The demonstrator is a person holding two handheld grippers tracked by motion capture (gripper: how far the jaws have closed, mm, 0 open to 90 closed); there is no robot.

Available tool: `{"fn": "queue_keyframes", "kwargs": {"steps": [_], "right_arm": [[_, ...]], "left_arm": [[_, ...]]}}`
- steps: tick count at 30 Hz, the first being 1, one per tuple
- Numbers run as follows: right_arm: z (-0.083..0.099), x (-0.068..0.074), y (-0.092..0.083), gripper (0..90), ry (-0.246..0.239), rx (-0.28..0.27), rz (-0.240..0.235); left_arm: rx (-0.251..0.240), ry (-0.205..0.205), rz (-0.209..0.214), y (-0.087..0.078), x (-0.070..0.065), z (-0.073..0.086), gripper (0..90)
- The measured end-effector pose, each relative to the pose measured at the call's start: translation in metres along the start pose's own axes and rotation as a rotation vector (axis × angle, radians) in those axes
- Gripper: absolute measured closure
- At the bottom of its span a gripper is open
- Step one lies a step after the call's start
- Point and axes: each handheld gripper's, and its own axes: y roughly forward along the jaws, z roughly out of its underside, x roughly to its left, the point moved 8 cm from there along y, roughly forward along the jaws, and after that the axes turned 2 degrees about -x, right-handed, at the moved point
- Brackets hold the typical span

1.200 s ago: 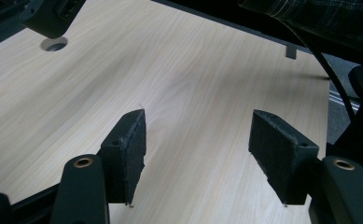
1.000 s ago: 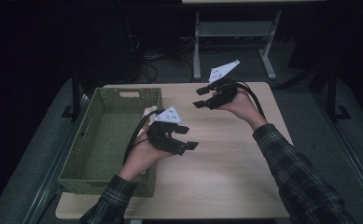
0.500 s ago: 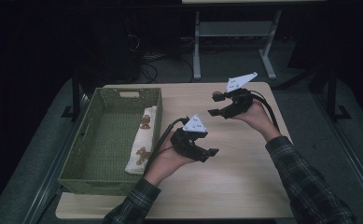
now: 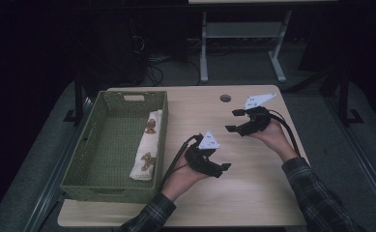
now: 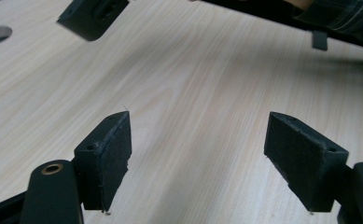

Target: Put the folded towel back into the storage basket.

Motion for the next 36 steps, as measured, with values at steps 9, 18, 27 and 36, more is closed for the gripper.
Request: {"fn": "queue_keyframes", "kwargs": {"steps": [9,18,27,36], "right_arm": [[0.03,0.003,-0.004,18.4,0.048,0.026,0.081],[0.059,0.007,-0.005,14.3,0.096,0.062,0.141],[0.093,0.013,-0.007,14.3,0.137,0.097,0.172],[0.111,0.011,-0.006,14.5,0.146,0.107,0.18]], "left_arm": [[0.018,-0.014,-0.044,0.003,0.005,0.019,18.2],[0.055,-0.033,-0.106,0.011,0.006,0.041,16.5],[0.102,-0.058,-0.126,0.025,0.011,0.061,16.4],[0.126,-0.066,-0.132,0.032,0.015,0.07,15.7]]}}
